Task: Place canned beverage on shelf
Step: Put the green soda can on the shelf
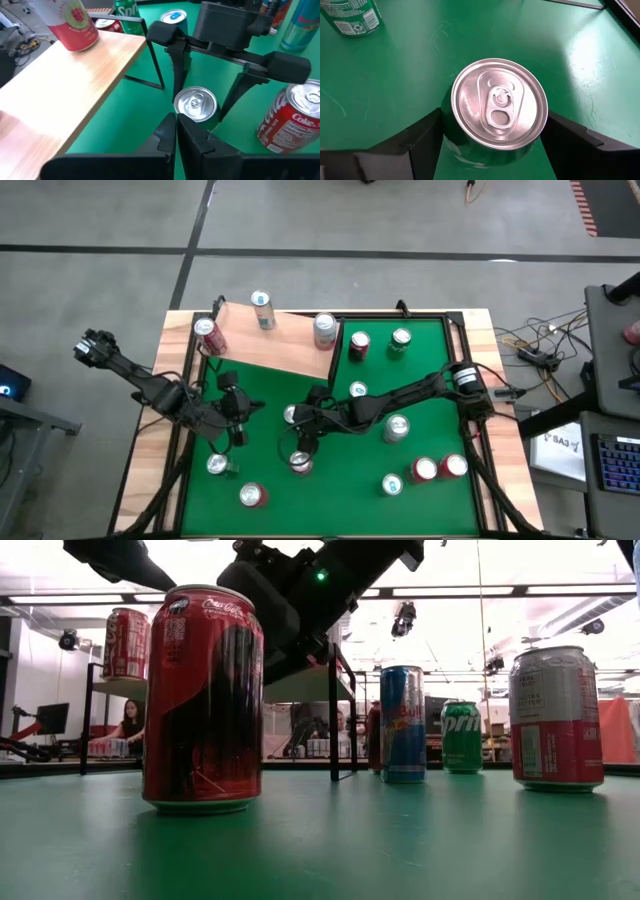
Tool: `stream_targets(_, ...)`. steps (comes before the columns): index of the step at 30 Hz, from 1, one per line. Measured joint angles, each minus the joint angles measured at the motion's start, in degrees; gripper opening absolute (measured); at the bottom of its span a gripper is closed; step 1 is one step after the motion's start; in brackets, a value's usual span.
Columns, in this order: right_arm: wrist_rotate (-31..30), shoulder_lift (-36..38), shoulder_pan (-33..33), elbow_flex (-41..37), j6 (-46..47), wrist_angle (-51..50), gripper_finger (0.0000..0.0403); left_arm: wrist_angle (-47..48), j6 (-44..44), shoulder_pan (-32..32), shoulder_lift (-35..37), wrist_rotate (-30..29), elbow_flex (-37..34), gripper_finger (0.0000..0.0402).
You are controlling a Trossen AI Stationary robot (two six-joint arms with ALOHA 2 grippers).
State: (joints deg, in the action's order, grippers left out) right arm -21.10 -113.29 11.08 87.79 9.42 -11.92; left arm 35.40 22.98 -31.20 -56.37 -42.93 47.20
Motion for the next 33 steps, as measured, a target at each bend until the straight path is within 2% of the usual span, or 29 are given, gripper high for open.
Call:
stream_targets(5,0.64,2.71,0.01,-0.22,-0.15,-0.50,0.0276,-0.01,-2.76,0.00,1.01,-0.27,2.28,0.0000)
stream_targets(8,0.79,5.67,0.03,-0.17,-0.17,0.62,0.0276,-0.07,-7.96,0.00,1.35,-0.62,5.10,0.0000)
stream_targets(12,0.55,9.05,0.03,-0.07,-0.41,1.93,0.0276,-0.43,-17.26,0.02,1.54,-4.38,8.24,0.0000)
stream_targets(18,0.17,12.92,-0.67,1.75,-2.92,4.02,0.0276,-0.20,-25.38,0.02,2.83,-7.70,9.28,0.0000)
stream_targets(24,0.03,11.95,-3.08,9.44,-8.14,1.96,0.0276,2.39,-23.09,0.02,3.88,-8.93,8.34,0.0000)
stream_targets(29,0.06,9.24,-5.96,17.75,-9.11,-6.08,0.0276,8.62,-17.44,-0.13,3.99,-10.60,7.84,0.0000)
stream_targets(33,0.03,6.66,-8.07,23.81,-8.97,-11.91,0.0279,9.88,-16.52,-0.13,5.06,-12.32,7.85,0.0000)
